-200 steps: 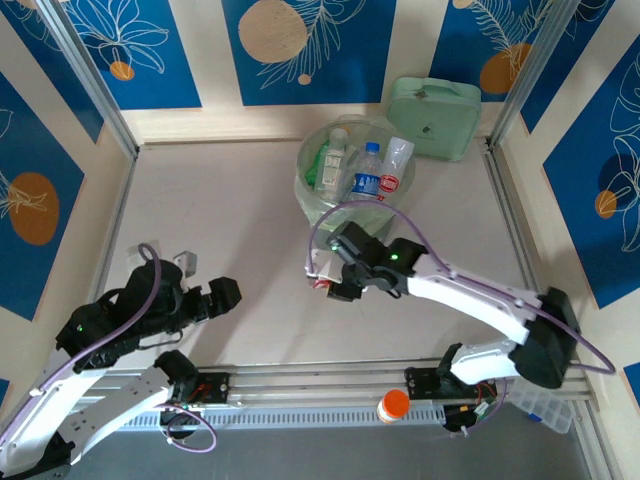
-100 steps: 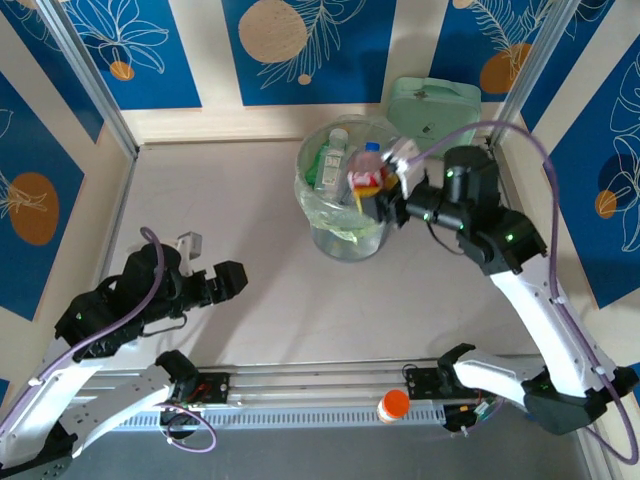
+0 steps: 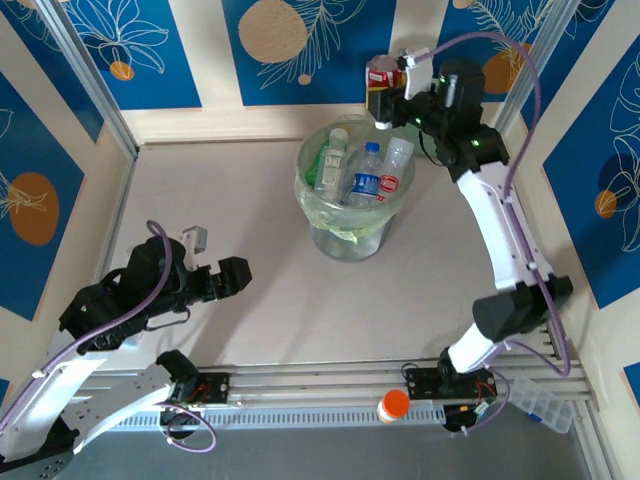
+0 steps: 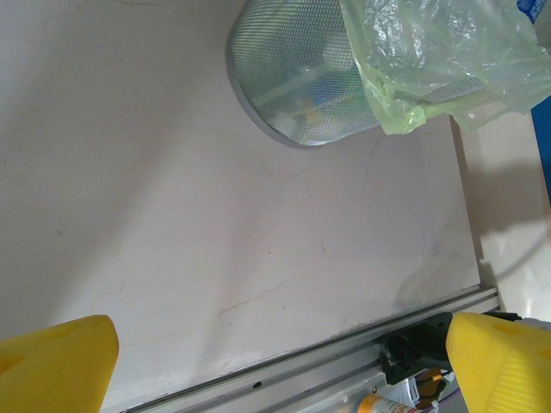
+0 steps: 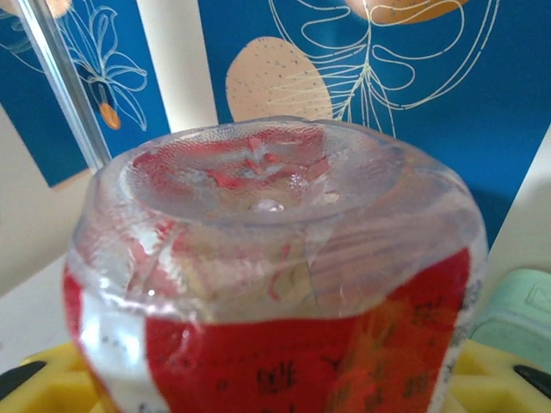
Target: Put the plastic bottles in the bin
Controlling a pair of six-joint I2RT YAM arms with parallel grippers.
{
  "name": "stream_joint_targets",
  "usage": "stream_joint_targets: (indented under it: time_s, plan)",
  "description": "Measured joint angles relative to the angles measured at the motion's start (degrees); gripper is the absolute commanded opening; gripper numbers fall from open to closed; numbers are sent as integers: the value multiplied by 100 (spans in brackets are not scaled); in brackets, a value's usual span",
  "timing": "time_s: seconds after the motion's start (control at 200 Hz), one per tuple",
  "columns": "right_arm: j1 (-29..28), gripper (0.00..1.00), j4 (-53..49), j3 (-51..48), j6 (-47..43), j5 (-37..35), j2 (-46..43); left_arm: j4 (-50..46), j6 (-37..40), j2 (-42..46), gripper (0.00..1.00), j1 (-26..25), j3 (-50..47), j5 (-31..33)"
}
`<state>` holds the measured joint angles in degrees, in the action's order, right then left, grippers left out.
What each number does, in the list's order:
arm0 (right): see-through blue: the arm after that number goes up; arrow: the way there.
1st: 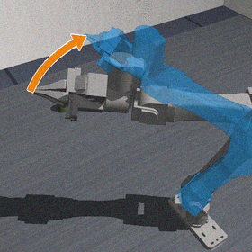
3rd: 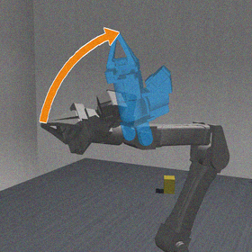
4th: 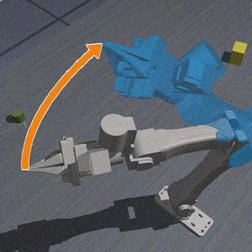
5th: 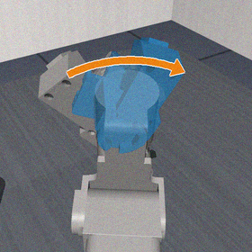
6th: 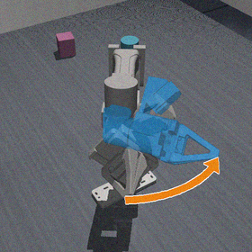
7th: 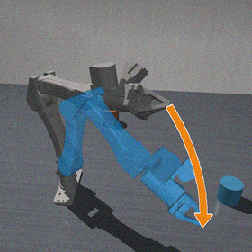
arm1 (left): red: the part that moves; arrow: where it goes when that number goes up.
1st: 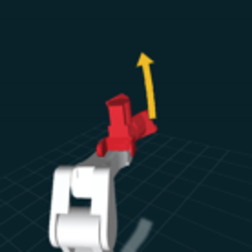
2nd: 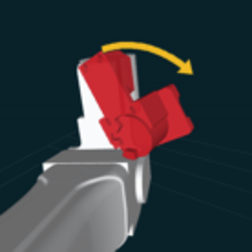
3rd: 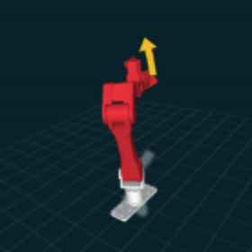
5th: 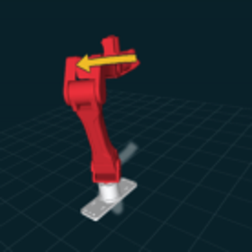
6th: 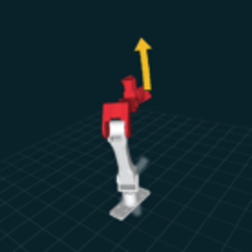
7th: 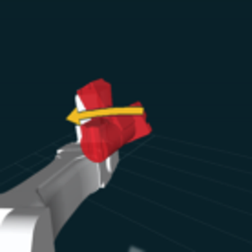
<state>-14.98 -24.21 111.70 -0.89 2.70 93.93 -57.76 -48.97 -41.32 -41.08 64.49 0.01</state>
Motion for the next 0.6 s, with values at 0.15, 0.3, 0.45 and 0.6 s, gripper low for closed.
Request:
stream_joint_targets:
  time_s: [0.15, 0.3, 0.45, 0.6]
  plan:
    - [-33, 53, -234, 612, -546, -201, 680, -15, 4, -2, 98, 0, 9, 0]
    - [-37, 53, -450, 721, -1075, -273, 964, -59, 94, -7, 98, 0, 28, 2]
    - [-37, 53, -614, 658, -1495, -269, 1034, -129, 205, -50, 98, 2, 116, 2]
    - [-55, 54, -669, 400, -1829, -273, 1034, -140, 297, -122, 98, 22, 125, 2]
